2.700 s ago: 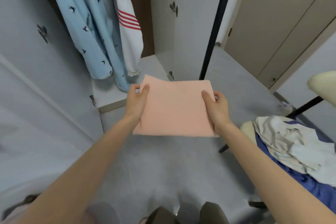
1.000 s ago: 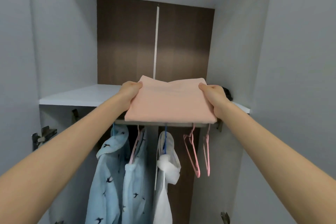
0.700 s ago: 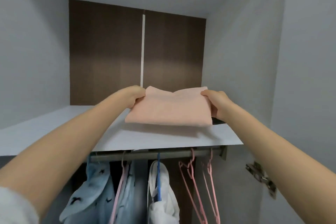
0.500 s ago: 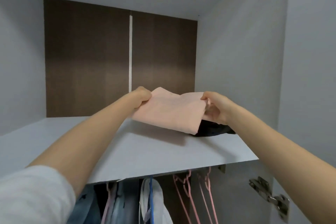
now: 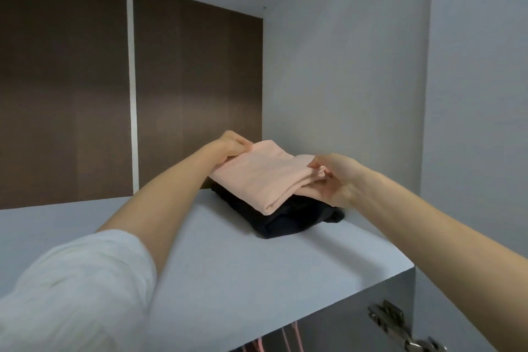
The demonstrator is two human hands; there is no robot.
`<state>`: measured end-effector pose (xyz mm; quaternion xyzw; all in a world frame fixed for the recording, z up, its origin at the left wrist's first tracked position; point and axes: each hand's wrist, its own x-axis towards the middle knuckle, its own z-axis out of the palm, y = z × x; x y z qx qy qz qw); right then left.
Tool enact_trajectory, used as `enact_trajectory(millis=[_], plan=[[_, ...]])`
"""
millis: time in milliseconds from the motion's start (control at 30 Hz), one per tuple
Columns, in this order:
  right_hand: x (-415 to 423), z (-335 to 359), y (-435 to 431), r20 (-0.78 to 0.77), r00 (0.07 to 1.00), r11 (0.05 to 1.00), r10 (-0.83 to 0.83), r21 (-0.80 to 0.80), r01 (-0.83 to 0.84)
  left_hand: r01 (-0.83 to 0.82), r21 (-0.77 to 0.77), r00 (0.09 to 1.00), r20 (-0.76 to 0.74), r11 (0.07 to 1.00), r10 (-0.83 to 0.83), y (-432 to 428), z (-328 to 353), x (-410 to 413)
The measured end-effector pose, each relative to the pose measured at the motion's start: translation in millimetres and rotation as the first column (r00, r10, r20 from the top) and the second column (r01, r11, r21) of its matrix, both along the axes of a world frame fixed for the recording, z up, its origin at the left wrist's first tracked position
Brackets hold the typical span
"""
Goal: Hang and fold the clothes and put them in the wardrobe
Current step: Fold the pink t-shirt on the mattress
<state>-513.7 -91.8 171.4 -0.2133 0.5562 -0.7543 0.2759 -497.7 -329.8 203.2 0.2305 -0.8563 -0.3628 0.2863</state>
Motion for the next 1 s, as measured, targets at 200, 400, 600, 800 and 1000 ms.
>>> enact_trajectory(millis=[200,400,600,800,1000], plan=[[-19,-4,-9,0.036,0.999,1.0,-0.007,0.016,0.006,0.113,-0.043,0.991,0.074,0.993,-0.11,-15,-7,-42],[-31,-9,-26,0.022,0.998,0.993,-0.059,0.106,0.057,0.149,-0.02,0.977,0.159,0.989,-0.144,-39,-21,-71],[-40,-13,-21,-0.241,0.958,0.904,-0.154,0.356,0.235,0.174,-0.05,0.967,0.198,0.984,-0.161,-46,-37,-80],[-37,-14,-36,-0.975,0.215,0.641,-0.062,0.126,0.757,0.243,-0.26,0.969,0.109,0.935,-0.221,-41,-26,-73],[-31,-36,-66,-0.971,0.143,0.702,0.189,0.236,0.672,0.39,-0.366,0.898,0.354,0.845,-0.262,-30,-37,-68]])
